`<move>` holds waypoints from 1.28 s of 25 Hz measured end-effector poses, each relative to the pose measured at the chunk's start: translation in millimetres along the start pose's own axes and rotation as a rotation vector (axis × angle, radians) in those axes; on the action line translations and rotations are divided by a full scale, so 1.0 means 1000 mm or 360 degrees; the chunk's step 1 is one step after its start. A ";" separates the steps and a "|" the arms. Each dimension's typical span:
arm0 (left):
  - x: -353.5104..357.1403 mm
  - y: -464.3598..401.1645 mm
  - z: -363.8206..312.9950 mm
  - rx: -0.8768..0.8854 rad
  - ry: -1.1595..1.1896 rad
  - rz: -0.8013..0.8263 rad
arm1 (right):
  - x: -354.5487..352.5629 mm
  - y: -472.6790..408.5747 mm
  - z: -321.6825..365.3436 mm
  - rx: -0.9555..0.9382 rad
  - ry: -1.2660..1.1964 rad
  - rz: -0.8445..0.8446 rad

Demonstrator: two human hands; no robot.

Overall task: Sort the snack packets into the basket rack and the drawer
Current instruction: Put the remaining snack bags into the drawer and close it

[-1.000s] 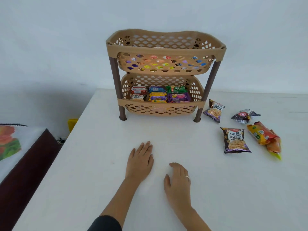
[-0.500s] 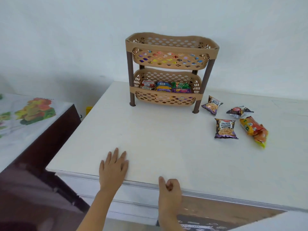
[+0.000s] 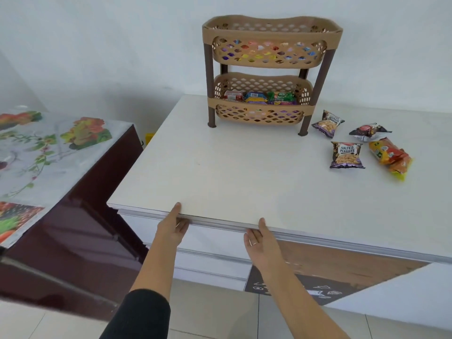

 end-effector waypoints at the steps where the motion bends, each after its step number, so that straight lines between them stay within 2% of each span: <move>1: 0.001 0.001 0.000 0.0015 -0.0015 0.0027 | -0.001 0.000 0.000 -0.0004 0.0026 -0.0014; 9: -0.032 0.021 0.011 0.0019 -0.0160 0.0060 | -0.024 0.013 -0.013 -0.0082 -0.0067 -0.0145; 14: -0.065 0.052 0.015 0.0050 -0.0309 0.0080 | -0.051 0.035 -0.032 -0.0137 0.0190 -0.0239; 17: -0.104 0.080 0.022 0.0097 -0.0448 0.0125 | -0.079 0.057 -0.062 -0.0136 0.0214 -0.0325; 19: -0.130 0.099 0.025 0.0126 -0.0649 0.0154 | -0.101 0.071 -0.079 -0.0186 0.0236 -0.0401; 21: -0.161 0.121 0.021 0.0198 -0.0969 -0.0006 | -0.120 0.088 -0.088 -0.0295 0.0452 -0.0537; 22: -0.177 0.135 0.011 0.0305 -0.1234 -0.0158 | -0.130 0.101 -0.091 -0.0383 0.0716 -0.0673; 24: -0.186 0.162 -0.014 0.0738 -0.1932 -0.0308 | -0.141 0.131 -0.085 -0.0683 0.1429 -0.1011; 25: -0.180 0.172 -0.020 0.1019 -0.2265 -0.0231 | -0.137 0.146 -0.083 -0.0895 0.1766 -0.1057; 27: -0.159 0.186 -0.011 0.1437 -0.2707 0.0205 | -0.117 0.166 -0.094 -0.1234 0.2331 -0.0866; 30: -0.149 0.194 0.030 0.1405 -0.2821 0.1061 | -0.118 0.168 -0.119 -0.1272 0.2914 -0.0603; 32: -0.146 0.204 0.040 0.1429 -0.2690 0.1303 | -0.124 0.173 -0.128 -0.1302 0.3007 -0.0510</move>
Point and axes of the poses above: each hand's wrist, its own y-axis away from the middle knuckle, its own x-axis out of the palm, z = x × y, the point moved 9 cm from there along -y, towards the middle knuckle, and after that the axes turned 8 degrees about x, right-handed, at the moved point
